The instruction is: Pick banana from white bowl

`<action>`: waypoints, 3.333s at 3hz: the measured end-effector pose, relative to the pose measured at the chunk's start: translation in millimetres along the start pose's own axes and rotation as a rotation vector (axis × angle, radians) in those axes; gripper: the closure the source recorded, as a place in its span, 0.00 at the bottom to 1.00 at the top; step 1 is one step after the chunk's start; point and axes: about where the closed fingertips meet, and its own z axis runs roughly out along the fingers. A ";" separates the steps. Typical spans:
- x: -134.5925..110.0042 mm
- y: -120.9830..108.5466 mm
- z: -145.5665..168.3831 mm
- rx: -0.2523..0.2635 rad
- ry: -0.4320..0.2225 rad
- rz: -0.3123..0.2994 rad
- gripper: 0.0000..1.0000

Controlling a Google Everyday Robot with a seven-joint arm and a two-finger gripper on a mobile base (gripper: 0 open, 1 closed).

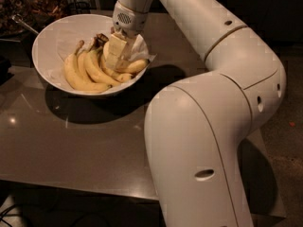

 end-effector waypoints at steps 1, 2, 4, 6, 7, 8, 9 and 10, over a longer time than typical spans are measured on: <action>1.6 -4.1 8.4 -0.017 0.004 0.013 0.34; 2.7 -6.8 18.9 -0.035 0.012 0.008 0.52; 2.7 -6.8 19.1 -0.036 0.012 0.008 0.98; -5.2 -4.9 5.2 0.026 -0.044 -0.034 1.00; -2.9 5.0 -6.7 0.053 -0.043 -0.061 1.00; -6.8 3.2 -4.4 0.059 -0.053 -0.061 1.00; -7.9 13.7 -14.0 0.079 -0.046 -0.072 1.00; 10.5 59.7 -37.5 0.102 -0.013 -0.047 1.00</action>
Offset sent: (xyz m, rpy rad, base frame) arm -0.0210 -0.0229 -0.0246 -0.0847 0.1596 0.0646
